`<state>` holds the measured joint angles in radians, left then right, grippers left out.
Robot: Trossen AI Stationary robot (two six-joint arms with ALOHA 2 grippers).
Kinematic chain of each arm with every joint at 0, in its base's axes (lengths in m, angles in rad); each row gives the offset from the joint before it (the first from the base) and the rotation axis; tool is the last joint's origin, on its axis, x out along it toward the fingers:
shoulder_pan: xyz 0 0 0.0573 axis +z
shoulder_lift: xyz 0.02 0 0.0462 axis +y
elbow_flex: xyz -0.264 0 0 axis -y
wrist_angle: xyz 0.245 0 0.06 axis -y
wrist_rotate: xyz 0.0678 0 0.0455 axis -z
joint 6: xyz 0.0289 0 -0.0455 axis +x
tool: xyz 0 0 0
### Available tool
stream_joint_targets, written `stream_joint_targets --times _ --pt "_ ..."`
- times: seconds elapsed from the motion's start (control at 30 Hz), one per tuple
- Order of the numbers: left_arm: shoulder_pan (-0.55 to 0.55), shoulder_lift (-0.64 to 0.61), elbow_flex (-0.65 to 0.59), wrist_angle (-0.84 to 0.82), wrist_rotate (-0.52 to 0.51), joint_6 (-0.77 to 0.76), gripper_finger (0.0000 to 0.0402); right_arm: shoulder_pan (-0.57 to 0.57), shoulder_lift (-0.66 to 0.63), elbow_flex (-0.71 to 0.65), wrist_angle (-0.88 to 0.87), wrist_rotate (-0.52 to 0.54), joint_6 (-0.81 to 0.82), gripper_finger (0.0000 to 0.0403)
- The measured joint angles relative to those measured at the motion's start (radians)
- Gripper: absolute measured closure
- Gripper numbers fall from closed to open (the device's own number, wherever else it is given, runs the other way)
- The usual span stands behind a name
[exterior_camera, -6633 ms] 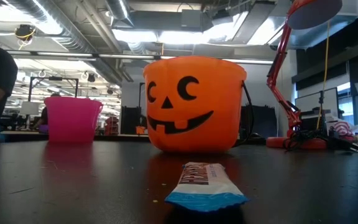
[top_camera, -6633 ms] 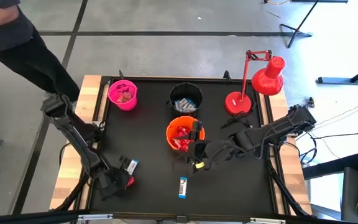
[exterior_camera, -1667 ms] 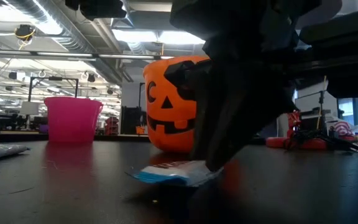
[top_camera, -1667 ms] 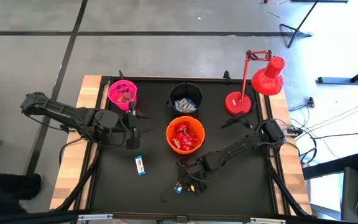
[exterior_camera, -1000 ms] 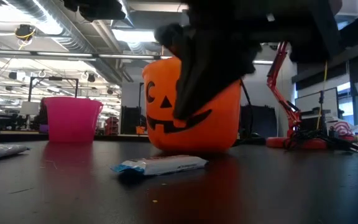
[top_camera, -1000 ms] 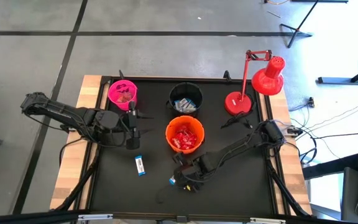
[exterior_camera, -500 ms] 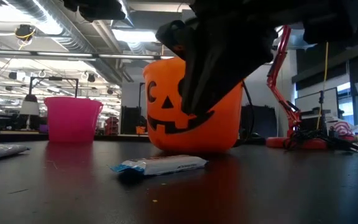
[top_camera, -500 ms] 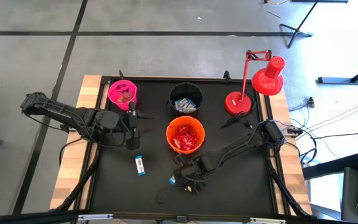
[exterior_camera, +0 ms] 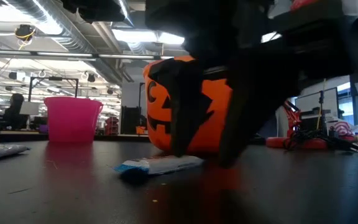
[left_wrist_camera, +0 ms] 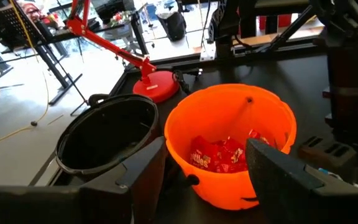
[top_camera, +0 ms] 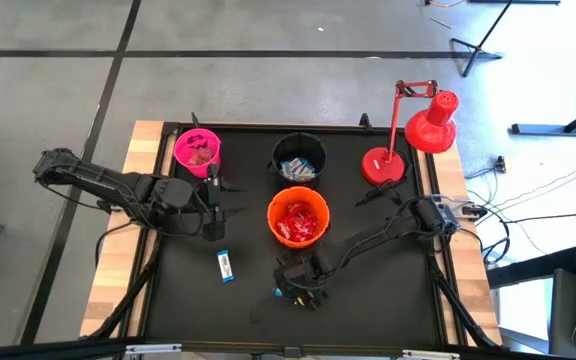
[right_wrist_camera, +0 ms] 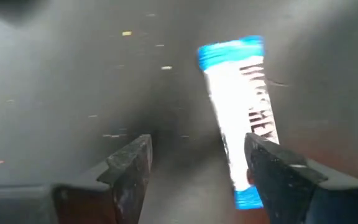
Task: Sort candy
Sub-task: Put the white chocolate into the black bucket
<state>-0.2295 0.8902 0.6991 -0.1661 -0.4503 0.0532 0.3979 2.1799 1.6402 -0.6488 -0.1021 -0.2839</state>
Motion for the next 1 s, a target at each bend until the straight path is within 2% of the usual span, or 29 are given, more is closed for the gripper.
stream_joint_targets --times 0.23,0.73,0.87,1.0 --pt "0.000 0.000 0.000 -0.004 0.000 -0.012 0.0189 -0.022 0.000 0.015 0.004 0.050 -0.012 0.0146" --pt "0.000 0.000 0.000 -0.014 0.013 -0.029 0.0189 -0.034 0.032 0.019 0.016 0.021 -0.038 0.0151" --pt "0.000 0.000 0.000 -0.015 0.014 -0.029 0.0189 -0.033 0.032 0.019 0.014 0.021 -0.039 0.0192" --pt "0.000 0.000 0.000 -0.015 0.014 -0.029 0.0189 -0.033 0.032 0.019 0.009 0.020 -0.039 0.0266"
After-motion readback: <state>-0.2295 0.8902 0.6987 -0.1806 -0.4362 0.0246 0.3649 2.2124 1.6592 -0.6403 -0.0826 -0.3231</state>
